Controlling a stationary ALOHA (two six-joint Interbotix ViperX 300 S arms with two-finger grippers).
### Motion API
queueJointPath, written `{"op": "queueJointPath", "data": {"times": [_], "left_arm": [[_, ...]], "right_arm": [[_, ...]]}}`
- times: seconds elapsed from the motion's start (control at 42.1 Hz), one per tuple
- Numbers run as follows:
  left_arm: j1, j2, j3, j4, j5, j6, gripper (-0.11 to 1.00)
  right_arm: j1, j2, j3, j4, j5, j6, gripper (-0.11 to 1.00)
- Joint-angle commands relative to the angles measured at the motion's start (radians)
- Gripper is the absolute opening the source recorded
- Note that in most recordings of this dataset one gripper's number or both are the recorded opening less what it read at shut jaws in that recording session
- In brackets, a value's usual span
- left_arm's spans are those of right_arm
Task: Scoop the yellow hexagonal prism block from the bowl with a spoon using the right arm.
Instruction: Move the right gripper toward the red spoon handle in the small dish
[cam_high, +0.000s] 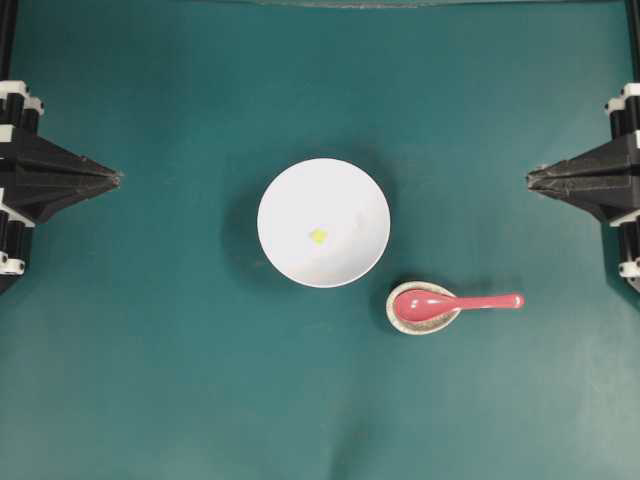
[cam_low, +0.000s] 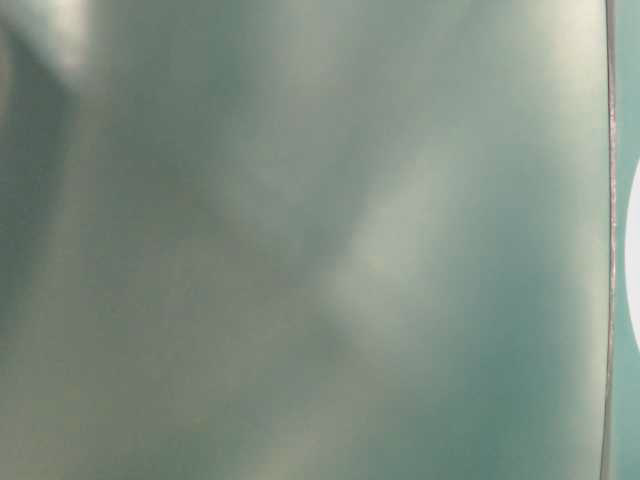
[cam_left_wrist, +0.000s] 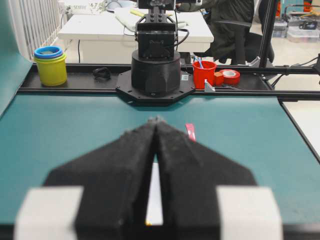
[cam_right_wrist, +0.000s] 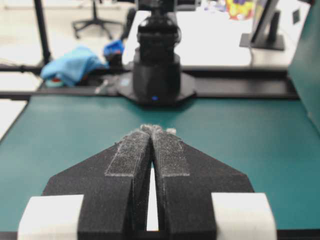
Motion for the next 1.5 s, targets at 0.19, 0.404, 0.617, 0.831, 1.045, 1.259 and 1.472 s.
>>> {"op": "queueJointPath", "data": {"times": [0.19, 0.404, 0.617, 0.831, 1.045, 1.259, 1.472], "left_arm": [[0.028, 0.009, -0.015, 0.006, 0.066, -0.005, 0.00], [0.028, 0.011, -0.015, 0.006, 0.094, -0.005, 0.00], [0.028, 0.009, -0.015, 0.006, 0.104, -0.005, 0.00], [0.028, 0.009, -0.015, 0.006, 0.098, -0.005, 0.00], [0.028, 0.009, -0.014, 0.006, 0.098, -0.005, 0.00], [0.028, 0.009, -0.015, 0.008, 0.101, -0.005, 0.00], [0.028, 0.009, -0.014, 0.006, 0.104, -0.005, 0.00]], "right_arm": [[-0.006, 0.009, -0.021, -0.002, 0.008, 0.000, 0.00], [-0.008, 0.006, -0.025, 0.014, 0.008, 0.011, 0.01], [-0.008, 0.009, -0.023, 0.015, 0.006, 0.011, 0.31], [-0.008, 0.029, -0.014, 0.014, 0.000, 0.011, 0.58], [-0.006, 0.104, 0.031, 0.015, -0.081, 0.012, 0.56], [0.000, 0.244, 0.130, 0.023, -0.336, 0.032, 0.56], [0.044, 0.430, 0.215, 0.025, -0.586, 0.097, 0.56]]}}
